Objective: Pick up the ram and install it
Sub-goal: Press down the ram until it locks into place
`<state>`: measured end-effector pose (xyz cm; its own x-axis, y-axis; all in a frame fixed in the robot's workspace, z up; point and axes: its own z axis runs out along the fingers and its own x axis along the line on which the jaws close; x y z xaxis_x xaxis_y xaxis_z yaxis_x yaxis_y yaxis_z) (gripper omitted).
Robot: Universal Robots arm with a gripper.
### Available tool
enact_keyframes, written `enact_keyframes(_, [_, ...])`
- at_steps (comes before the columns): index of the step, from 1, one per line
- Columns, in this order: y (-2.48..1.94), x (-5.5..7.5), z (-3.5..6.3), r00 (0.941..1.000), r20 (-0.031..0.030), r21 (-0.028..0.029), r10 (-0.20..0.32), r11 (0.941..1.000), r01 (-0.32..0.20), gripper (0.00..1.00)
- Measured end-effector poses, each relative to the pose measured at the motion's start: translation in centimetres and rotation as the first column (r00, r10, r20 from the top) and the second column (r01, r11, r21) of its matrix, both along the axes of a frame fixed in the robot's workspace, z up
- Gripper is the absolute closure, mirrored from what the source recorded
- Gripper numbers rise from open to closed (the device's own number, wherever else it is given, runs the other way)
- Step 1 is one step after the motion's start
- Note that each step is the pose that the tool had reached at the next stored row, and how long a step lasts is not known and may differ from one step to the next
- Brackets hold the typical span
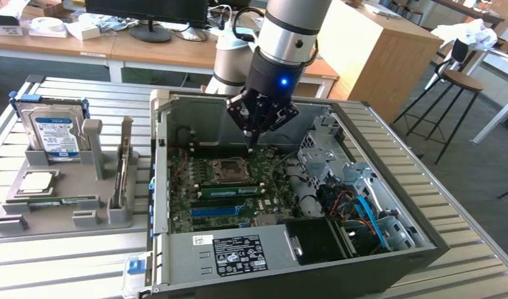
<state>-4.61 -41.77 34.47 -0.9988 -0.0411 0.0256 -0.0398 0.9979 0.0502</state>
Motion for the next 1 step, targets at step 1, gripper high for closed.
enact_keyframes(1, [0.0, 0.0, 0.0, 1.0, 0.0, 0.0, 0.0, 1.0, 0.0, 0.9])
